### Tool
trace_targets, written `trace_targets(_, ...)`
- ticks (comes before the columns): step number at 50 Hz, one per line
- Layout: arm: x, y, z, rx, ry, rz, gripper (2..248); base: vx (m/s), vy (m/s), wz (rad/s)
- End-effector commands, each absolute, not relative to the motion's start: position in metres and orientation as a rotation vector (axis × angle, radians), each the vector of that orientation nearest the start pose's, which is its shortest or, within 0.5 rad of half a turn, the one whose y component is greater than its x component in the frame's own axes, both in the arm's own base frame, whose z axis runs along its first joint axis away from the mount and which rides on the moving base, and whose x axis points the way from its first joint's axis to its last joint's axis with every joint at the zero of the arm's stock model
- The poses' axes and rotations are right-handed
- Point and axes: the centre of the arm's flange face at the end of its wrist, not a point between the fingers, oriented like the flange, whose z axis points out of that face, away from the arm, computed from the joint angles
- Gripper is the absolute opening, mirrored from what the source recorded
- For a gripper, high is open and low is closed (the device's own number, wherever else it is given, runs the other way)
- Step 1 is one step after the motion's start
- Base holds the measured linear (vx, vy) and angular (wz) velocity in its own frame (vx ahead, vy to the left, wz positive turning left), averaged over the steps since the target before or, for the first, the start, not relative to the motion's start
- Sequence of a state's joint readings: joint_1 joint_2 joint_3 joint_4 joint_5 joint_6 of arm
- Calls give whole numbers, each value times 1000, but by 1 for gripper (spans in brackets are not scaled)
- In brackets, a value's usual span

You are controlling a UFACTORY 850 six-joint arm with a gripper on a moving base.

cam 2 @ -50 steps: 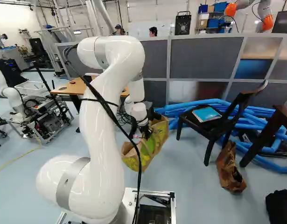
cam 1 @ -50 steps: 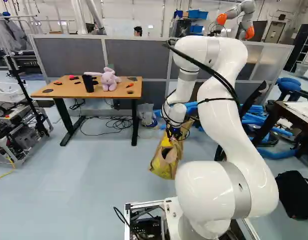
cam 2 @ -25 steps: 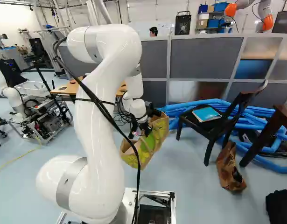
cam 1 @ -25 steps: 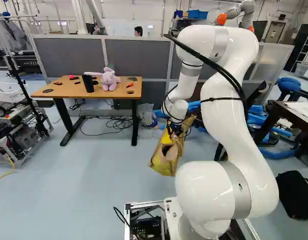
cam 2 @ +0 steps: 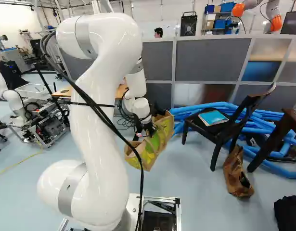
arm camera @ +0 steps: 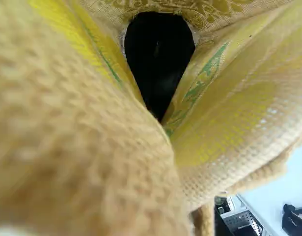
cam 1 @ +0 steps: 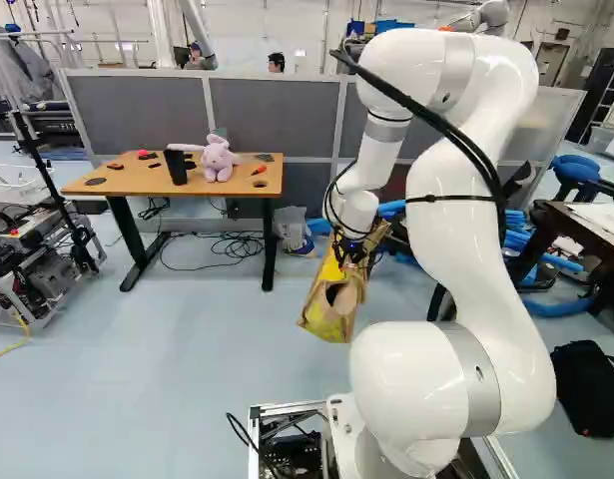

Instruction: Pick up the bag on the ground and place it on the table

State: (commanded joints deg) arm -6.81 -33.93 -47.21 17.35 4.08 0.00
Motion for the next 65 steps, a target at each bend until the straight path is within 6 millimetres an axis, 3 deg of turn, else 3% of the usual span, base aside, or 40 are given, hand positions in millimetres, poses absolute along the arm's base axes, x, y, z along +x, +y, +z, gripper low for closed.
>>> trace_targets(65, 507, -52, 305, -3013, 506, -550, 23, 0, 0, 0)
